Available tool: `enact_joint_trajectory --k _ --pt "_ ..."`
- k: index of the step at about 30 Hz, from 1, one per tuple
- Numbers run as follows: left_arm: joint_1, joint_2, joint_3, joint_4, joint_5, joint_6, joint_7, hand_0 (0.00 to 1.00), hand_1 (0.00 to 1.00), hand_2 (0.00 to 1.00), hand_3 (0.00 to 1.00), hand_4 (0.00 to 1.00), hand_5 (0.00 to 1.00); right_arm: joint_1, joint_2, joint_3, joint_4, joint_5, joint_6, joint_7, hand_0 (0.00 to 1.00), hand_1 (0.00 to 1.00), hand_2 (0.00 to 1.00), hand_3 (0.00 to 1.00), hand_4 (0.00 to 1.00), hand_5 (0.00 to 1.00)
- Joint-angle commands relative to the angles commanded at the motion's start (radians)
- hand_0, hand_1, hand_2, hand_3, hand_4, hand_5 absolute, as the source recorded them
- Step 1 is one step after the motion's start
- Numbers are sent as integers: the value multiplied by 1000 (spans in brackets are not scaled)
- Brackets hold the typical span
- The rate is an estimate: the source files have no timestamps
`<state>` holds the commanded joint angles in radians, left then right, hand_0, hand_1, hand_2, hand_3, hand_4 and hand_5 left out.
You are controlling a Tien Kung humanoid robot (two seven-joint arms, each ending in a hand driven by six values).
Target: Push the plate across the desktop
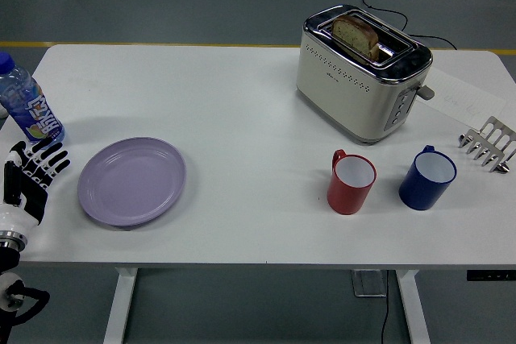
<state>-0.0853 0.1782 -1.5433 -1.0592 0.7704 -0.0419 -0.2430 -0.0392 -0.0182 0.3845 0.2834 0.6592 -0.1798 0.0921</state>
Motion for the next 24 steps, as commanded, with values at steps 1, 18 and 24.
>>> enact_joint_trajectory --k 1,18,24 --pt "0 -1 2 1 0 0 0 707 692 664 641 521 998 0 0 0 0 0 0 0 602 543 658 651 400 605" --pt "-20 -51 32 20 6 -10 -8 733 728 694 639 518 998 4 0 -2 0 1 -1 0 602 541 657 651 403 603" --pt "-32 -68 36 27 2 -5 -24 737 742 701 636 512 998 6 -1 -1 1 -4 -2 -1 603 542 656 652 403 603"
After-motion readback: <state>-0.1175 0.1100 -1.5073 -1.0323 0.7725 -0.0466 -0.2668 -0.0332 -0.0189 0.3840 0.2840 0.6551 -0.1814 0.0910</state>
